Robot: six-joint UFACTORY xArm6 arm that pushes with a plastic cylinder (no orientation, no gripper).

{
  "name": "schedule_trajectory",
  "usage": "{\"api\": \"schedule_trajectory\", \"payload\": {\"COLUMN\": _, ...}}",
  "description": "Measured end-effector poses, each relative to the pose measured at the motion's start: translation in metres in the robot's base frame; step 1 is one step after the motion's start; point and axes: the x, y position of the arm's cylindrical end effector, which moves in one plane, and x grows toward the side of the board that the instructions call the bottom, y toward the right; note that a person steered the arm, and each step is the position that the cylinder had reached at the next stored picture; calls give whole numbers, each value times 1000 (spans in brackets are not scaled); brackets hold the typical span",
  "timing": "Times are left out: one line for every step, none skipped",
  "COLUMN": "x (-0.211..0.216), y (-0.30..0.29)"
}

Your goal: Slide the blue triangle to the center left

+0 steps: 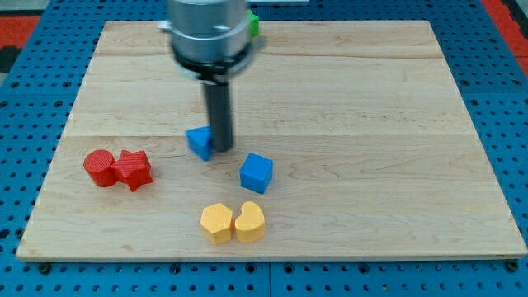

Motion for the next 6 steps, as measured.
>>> {"api": "schedule_trajectory", "payload": {"x": -19, "y": -53}}
{"api": "schedule_trajectory", "payload": {"x": 20, "y": -9}}
{"api": "schedule_trajectory", "payload": {"x": 29, "y": -46}}
{"api": "schedule_trajectory", "payload": {"x": -11, "y": -75}}
{"api": "schedule_trajectory", "payload": {"x": -56, "y": -103}}
{"api": "schedule_trajectory", "payload": {"x": -81, "y": -114}}
